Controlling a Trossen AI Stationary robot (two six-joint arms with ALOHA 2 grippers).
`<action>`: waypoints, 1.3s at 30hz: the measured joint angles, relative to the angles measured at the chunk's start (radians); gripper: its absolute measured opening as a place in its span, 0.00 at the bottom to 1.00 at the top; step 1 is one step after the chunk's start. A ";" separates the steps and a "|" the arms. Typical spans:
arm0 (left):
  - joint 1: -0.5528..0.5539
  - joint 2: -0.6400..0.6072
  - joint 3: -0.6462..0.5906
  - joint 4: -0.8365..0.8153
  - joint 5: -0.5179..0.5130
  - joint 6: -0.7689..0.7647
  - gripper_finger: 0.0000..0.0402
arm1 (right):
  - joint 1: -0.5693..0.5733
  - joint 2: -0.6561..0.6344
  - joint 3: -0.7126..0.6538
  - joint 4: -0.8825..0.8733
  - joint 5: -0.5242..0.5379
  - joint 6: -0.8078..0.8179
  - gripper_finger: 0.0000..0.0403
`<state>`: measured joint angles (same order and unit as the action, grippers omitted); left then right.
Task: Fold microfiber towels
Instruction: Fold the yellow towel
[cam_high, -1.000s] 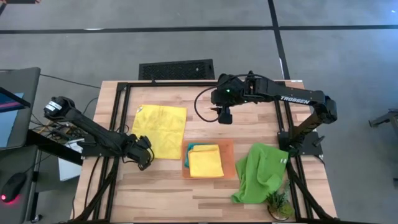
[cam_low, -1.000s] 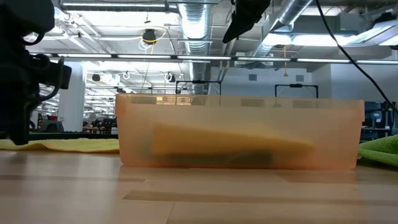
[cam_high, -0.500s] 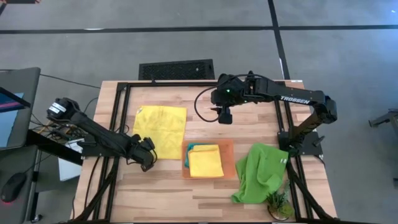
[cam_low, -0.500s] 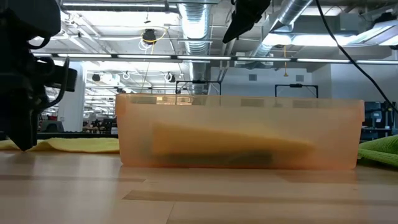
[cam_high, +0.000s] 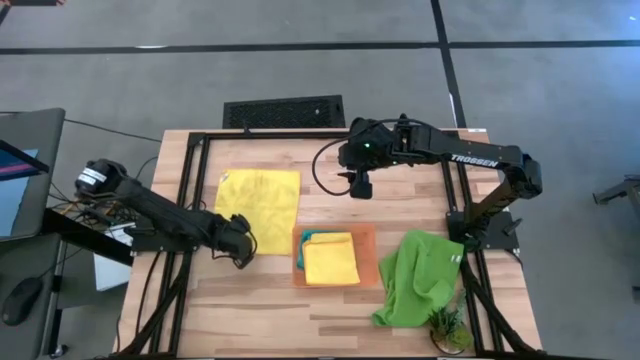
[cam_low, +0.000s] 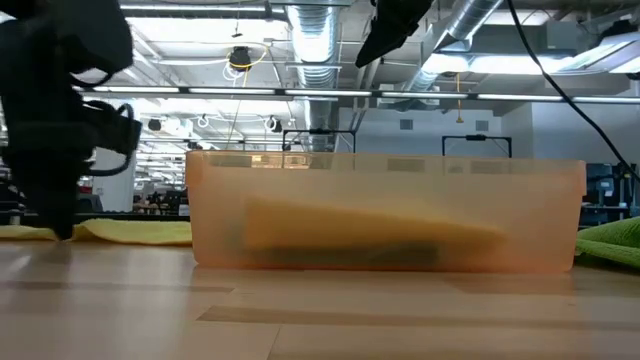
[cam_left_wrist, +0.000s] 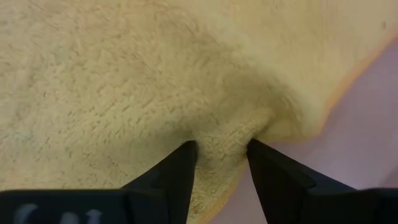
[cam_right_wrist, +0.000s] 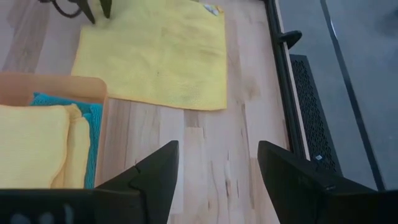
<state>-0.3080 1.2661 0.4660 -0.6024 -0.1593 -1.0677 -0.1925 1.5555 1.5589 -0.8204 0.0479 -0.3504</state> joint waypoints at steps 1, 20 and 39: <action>0.017 0.001 0.001 0.001 -0.011 0.000 0.35 | 0.000 0.000 0.000 0.000 0.000 0.000 0.61; 0.215 -0.042 0.166 -0.266 -0.013 0.204 0.30 | 0.000 0.000 0.000 -0.002 0.001 0.001 0.61; 0.214 -0.036 0.188 -0.405 0.246 -0.208 0.30 | 0.000 0.000 0.000 -0.003 0.000 0.001 0.61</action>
<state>-0.0940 1.2301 0.6544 -1.0072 0.0865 -1.2761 -0.1928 1.5555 1.5589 -0.8230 0.0483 -0.3492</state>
